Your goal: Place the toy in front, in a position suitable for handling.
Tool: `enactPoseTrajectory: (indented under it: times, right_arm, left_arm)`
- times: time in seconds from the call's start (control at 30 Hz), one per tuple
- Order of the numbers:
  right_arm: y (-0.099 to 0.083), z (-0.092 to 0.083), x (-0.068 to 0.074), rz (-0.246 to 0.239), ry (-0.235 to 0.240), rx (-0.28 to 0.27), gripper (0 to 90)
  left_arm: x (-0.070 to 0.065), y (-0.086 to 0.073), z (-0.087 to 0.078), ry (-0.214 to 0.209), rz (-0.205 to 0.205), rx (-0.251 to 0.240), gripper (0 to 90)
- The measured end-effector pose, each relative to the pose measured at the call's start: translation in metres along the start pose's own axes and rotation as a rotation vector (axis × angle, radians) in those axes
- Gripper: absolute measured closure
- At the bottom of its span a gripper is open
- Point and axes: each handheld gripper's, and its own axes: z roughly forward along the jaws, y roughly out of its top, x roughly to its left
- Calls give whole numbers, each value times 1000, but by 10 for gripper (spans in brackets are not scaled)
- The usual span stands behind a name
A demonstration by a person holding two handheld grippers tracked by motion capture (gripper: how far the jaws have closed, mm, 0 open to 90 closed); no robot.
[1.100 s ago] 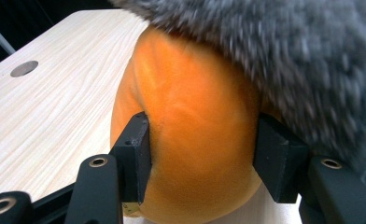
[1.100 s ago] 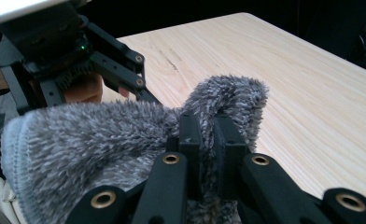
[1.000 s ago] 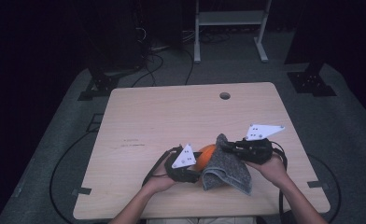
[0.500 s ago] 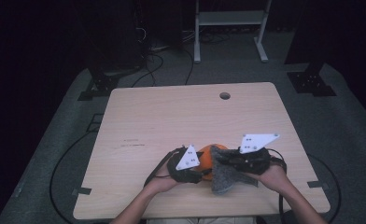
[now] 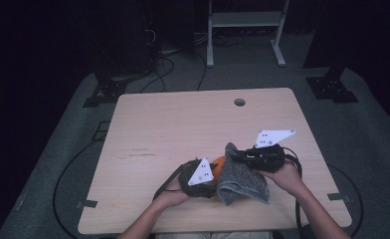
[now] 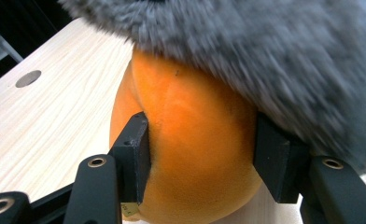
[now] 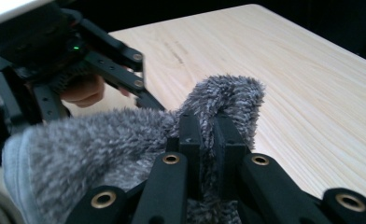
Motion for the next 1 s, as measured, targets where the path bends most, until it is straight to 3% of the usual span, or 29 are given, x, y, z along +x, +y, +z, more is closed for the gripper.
enactPoseTrajectory:
  times: [0.07, 0.3, 0.43, 0.53, 0.57, 0.67, 0.77, 0.93, 1.0]
  right_arm:
    - [-11, -8, -6, 46, -9, -21, 834]
    - [-40, -22, -10, 121, -2, -57, 832]
    - [-52, -25, -5, 133, 16, -46, 833]
    - [-49, -26, -3, 125, 42, -67, 833]
    - [-45, -25, -3, 119, 57, -76, 833]
    - [-29, -18, -1, 77, 90, -78, 831]
    - [-20, -11, -4, 56, 86, -59, 832]
    - [-31, -9, -19, 115, 56, -60, 833]
    - [-38, -11, -22, 135, 37, -64, 834]
  left_arm:
    - [3, -3, -1, -6, -19, -5, 425]
    - [11, -7, -2, -14, -81, -14, 423]
    - [12, -8, -2, -16, -89, -16, 422]
    - [8, -6, -1, -21, -58, -9, 424]
    - [5, -4, 0, -50, -30, 7, 424]
    - [0, -1, 2, -49, 22, 28, 420]
    - [2, -3, 0, -47, 6, 25, 420]
    - [6, -6, -2, -45, -22, 11, 424]
    - [8, -7, -1, -42, -54, -5, 423]
